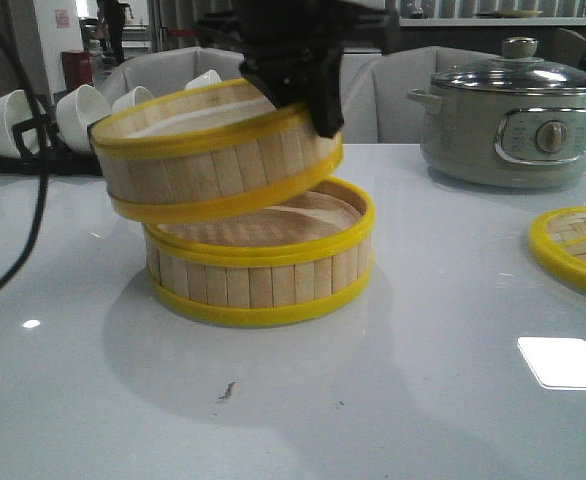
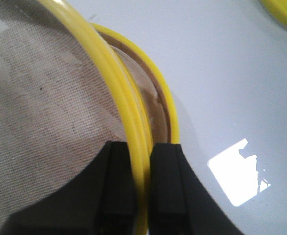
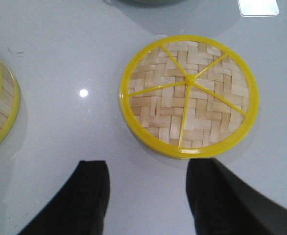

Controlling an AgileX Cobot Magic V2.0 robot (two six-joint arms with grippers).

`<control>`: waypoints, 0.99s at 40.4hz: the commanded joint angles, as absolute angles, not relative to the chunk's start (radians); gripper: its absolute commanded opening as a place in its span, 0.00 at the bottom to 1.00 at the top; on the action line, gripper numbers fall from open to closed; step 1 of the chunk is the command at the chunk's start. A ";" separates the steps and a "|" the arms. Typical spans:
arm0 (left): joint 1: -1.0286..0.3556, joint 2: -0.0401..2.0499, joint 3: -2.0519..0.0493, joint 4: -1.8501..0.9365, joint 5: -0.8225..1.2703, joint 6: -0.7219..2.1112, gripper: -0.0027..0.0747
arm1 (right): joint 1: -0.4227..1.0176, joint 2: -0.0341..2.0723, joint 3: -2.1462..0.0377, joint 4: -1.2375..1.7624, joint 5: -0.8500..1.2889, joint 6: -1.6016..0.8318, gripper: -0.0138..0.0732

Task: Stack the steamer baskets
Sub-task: 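Lift the basket with the left gripper and lower it onto the middle basket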

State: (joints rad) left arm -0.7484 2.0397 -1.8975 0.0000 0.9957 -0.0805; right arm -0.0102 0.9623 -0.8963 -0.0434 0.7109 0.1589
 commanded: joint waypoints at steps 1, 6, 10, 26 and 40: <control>-0.775 2.006 -1.935 0.029 0.928 -0.070 0.15 | -0.010 0.953 -0.932 -0.050 0.638 0.157 0.69; -0.786 2.037 -1.935 0.027 0.914 -0.070 0.15 | -0.010 0.953 -0.932 -0.050 0.638 0.157 0.69; -0.786 2.055 -1.935 0.025 0.910 -0.070 0.15 | -0.010 0.953 -0.932 -0.050 0.638 0.157 0.69; -0.792 2.060 -1.935 -0.019 0.880 -0.068 0.15 | -0.010 0.953 -0.932 -0.050 0.638 0.157 0.69; -0.792 2.060 -1.935 -0.011 0.882 -0.068 0.16 | -0.010 0.953 -0.932 -0.050 0.637 0.157 0.69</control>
State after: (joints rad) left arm -0.7846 2.1214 -1.9036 -0.0192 0.9327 -0.0738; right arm -0.0102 0.9623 -0.8963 -0.0434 0.7071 0.1589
